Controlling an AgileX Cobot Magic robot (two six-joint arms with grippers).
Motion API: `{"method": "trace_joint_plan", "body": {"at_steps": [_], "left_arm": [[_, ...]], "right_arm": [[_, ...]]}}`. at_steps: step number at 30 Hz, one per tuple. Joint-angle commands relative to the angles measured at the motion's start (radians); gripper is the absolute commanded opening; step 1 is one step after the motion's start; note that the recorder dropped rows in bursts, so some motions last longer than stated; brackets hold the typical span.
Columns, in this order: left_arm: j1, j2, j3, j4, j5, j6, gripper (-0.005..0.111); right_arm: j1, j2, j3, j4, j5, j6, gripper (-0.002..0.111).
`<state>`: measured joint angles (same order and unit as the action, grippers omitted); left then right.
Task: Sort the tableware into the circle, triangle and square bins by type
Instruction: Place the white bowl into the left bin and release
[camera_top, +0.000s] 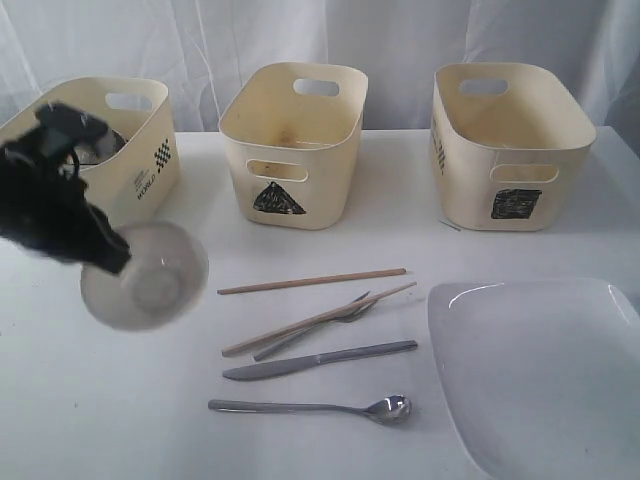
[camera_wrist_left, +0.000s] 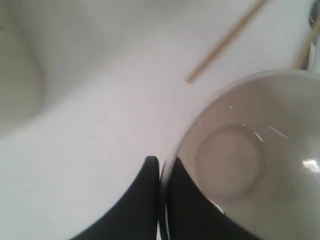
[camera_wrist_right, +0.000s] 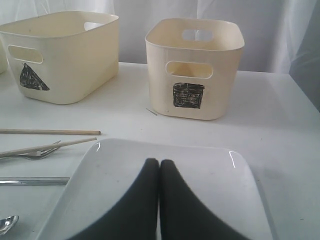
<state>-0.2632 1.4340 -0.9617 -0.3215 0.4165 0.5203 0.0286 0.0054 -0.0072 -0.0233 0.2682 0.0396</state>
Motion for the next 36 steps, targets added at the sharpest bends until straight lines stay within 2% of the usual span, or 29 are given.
{"method": "trace_joint_plan", "body": {"at_steps": [1, 5, 8, 11, 21, 23, 27, 28, 30, 33, 36], "left_arm": [[0.04, -0.031, -0.165, 0.21, -0.033, -0.198, 0.0], [0.132, 0.019, -0.3, 0.251, -0.11, -0.248, 0.0], [0.2, 0.104, -0.409, 0.251, -0.108, -0.256, 0.0], [0.24, 0.205, -0.493, 0.251, -0.108, -0.256, 0.0], [0.262, 0.458, -0.638, 0.251, -0.102, -0.256, 0.002], [0.262, 0.486, -0.652, 0.251, -0.108, -0.256, 0.01], [0.262, 0.514, -0.667, 0.251, -0.111, -0.256, 0.034], [0.262, 0.516, -0.667, 0.239, -0.094, -0.258, 0.045], [0.262, 0.507, -0.667, 0.224, -0.044, -0.259, 0.052], [0.263, 0.469, -0.637, 0.224, -0.031, -0.259, 0.048], [0.262, 0.371, -0.568, 0.224, -0.053, -0.259, 0.031]], "right_arm": [[-0.006, -0.005, 0.007, -0.002, -0.005, 0.003, 0.0], [-0.006, -0.005, 0.007, -0.002, -0.005, 0.003, 0.0], [-0.006, -0.005, 0.007, -0.002, -0.005, 0.003, 0.0], [-0.006, -0.005, 0.007, -0.002, -0.005, 0.003, 0.0], [-0.006, -0.005, 0.007, -0.002, -0.005, 0.003, 0.0], [-0.006, -0.005, 0.007, -0.002, -0.005, 0.003, 0.0], [-0.006, -0.005, 0.007, -0.002, -0.005, 0.003, 0.0], [-0.006, -0.005, 0.007, -0.002, -0.005, 0.003, 0.0], [-0.006, -0.005, 0.007, -0.002, -0.005, 0.003, 0.0], [-0.006, -0.005, 0.007, -0.002, -0.005, 0.003, 0.0], [-0.006, -0.005, 0.007, -0.002, -0.005, 0.003, 0.0]]}}
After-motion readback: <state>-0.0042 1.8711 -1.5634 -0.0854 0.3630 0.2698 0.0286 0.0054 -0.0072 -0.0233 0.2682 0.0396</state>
